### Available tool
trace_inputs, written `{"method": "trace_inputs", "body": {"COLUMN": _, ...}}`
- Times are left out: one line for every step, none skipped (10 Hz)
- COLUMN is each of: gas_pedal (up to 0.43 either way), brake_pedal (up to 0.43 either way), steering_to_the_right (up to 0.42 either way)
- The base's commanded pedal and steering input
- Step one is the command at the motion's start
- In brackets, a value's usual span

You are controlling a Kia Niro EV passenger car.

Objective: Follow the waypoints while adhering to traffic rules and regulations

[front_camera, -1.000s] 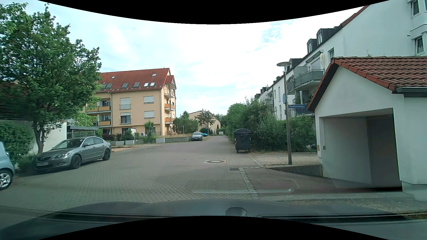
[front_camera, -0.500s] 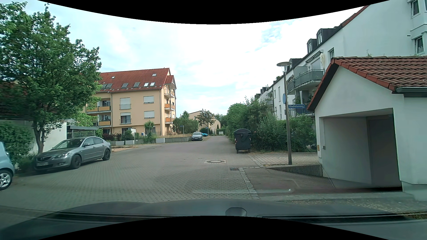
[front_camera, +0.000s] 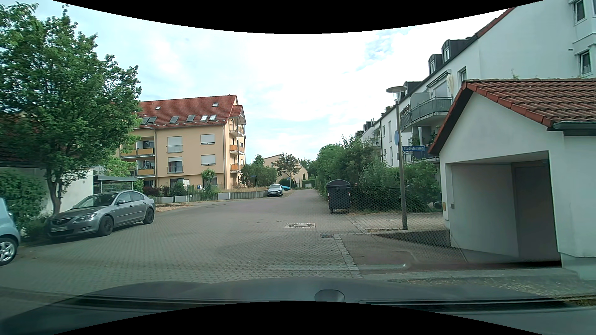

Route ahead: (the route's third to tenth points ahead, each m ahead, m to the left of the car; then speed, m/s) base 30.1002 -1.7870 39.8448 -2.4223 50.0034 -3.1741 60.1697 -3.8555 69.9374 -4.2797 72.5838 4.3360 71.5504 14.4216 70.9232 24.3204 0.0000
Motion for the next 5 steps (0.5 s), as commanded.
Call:
{"method": "trace_inputs", "body": {"gas_pedal": 0.000, "brake_pedal": 0.354, "steering_to_the_right": -0.228}}
{"method": "trace_inputs", "body": {"gas_pedal": 0.000, "brake_pedal": 0.348, "steering_to_the_right": -0.228}}
{"method": "trace_inputs", "body": {"gas_pedal": 0.000, "brake_pedal": 0.348, "steering_to_the_right": -0.228}}
{"method": "trace_inputs", "body": {"gas_pedal": 0.000, "brake_pedal": 0.335, "steering_to_the_right": -0.228}}
{"method": "trace_inputs", "body": {"gas_pedal": 0.000, "brake_pedal": 0.323, "steering_to_the_right": -0.228}}
